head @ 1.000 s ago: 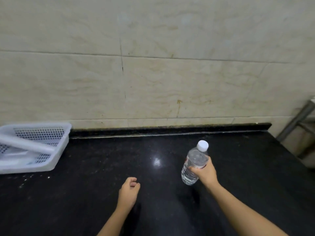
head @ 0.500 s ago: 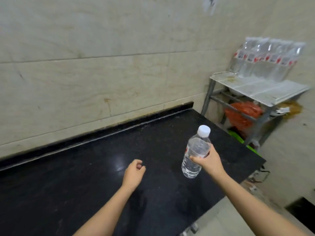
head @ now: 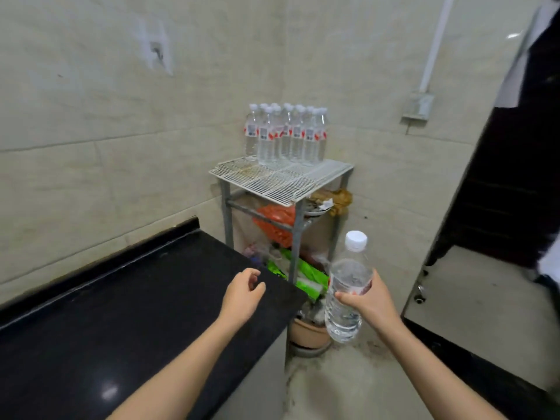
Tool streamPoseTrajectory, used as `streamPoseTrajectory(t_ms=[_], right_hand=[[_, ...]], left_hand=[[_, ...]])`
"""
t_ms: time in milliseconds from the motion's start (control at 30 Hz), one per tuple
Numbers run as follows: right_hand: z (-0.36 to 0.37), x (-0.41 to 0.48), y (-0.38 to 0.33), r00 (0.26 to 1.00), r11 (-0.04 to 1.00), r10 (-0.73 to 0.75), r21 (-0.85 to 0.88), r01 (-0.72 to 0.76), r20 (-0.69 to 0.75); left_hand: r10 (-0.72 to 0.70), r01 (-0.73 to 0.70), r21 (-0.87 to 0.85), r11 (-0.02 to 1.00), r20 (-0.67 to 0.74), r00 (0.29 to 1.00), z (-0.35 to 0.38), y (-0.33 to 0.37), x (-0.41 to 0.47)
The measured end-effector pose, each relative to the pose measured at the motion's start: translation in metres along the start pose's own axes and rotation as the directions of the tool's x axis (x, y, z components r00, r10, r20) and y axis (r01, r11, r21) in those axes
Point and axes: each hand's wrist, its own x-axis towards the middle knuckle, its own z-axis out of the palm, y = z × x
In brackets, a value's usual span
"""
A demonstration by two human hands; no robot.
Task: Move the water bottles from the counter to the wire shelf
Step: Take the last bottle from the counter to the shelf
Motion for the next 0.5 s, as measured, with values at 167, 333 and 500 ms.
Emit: streamPoseTrajectory(t_ms=[167, 333, 500], right_hand=[[-0.056, 0.050, 0.005, 1.000, 0.997, -0.002, -0.074, 0.000, -0.026], [-0.087, 0.134, -0.003, 0.997, 0.993, -0.067, -0.105, 0.062, -0.042], [-0.100, 0.243, -0.022, 0.991, 0.992, -0.117, -0.055, 0.113, -0.068]], left_hand=[[0.094, -0.096, 0.051, 0.994, 0.038, 0.995, 0.052, 0.053, 0.062], [0.215, -0.218, 0.064, 0.974, 0.043, 0.976, 0.099, 0.096, 0.152], [0.320, -0.316, 0.104, 0.943, -0.020, 0.947, 0.136, 0.137, 0.266]])
